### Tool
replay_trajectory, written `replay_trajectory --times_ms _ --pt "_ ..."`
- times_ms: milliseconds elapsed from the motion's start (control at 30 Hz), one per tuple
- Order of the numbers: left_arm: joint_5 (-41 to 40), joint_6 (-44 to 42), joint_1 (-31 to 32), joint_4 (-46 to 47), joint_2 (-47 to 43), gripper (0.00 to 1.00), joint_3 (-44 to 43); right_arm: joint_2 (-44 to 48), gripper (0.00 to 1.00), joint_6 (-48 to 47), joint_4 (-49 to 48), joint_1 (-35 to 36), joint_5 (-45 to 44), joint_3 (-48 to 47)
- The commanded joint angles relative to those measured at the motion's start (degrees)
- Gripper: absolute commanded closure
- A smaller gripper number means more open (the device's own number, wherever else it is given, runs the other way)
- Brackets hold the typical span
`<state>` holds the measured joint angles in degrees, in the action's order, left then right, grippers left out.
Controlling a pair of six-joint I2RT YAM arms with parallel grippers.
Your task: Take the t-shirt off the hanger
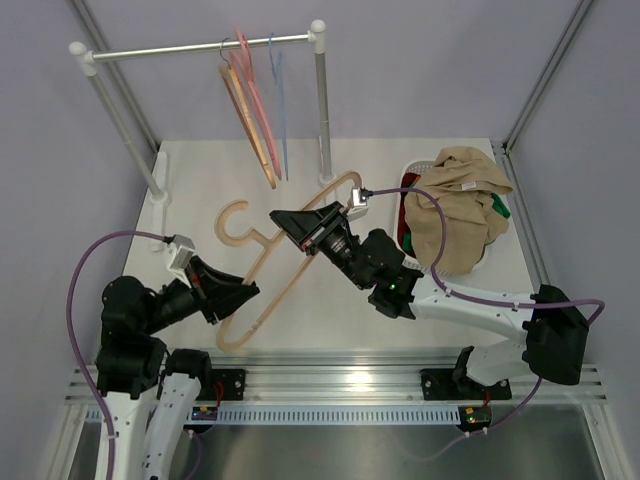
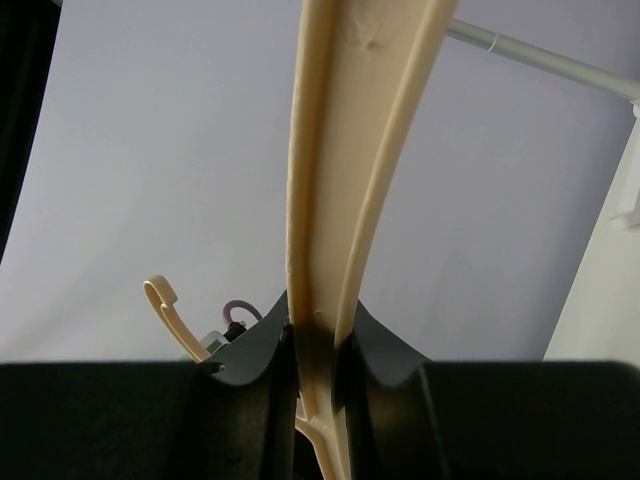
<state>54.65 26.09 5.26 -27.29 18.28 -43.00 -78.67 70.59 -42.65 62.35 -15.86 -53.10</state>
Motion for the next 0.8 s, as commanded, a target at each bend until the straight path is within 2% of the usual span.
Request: replay_trajectory --times_ms 0,33,67,200,333,367,467,633,767 --pt "1.3 -0.5 0.4 2.2 -0.9 0.75 -0.7 1.2 1.0 0.7 -3.9 -0.4 -1.4 -1.0" --pt "1.0 -0.6 0.3 2.2 -0.9 0.83 -0.9 1.1 1.0 0.7 -3.8 -0.4 -1.1 -0.9" --pt "0.1 -0.7 0.3 2.2 -1.1 0.98 -0.9 1.1 1.0 0.8 -3.8 -0.4 -1.2 -0.7" --pt "-2.6 -2.5 0.4 1.3 -1.1 1.0 -3.0 1.9 0.99 0.3 -2.6 -0.3 -0.9 0.7" --pt "-8.5 -7.6 0.4 -4.6 -0.3 1.0 -10.0 3.8 0.52 -1.9 0.1 -0.4 2.9 2.3" --pt "-10.2 -7.8 0.4 -4.8 -0.2 1.0 -11.2 5.2 0.29 -3.4 1.2 -0.4 3.7 2.1" --pt "-15.2 -9.2 0.3 -7.9 -0.2 1.0 -16.7 9.7 0.04 -8.6 10.0 -0.4 5.2 1.3" --pt "-24.1 -13.9 0.3 -19.2 0.4 1.0 -21.0 18.2 0.01 -13.4 20.6 -0.4 2.4 3.2" --pt "-32.8 -13.8 0.3 -21.2 -0.8 1.0 -21.1 23.3 0.01 -16.6 25.6 -0.3 0.2 4.8"
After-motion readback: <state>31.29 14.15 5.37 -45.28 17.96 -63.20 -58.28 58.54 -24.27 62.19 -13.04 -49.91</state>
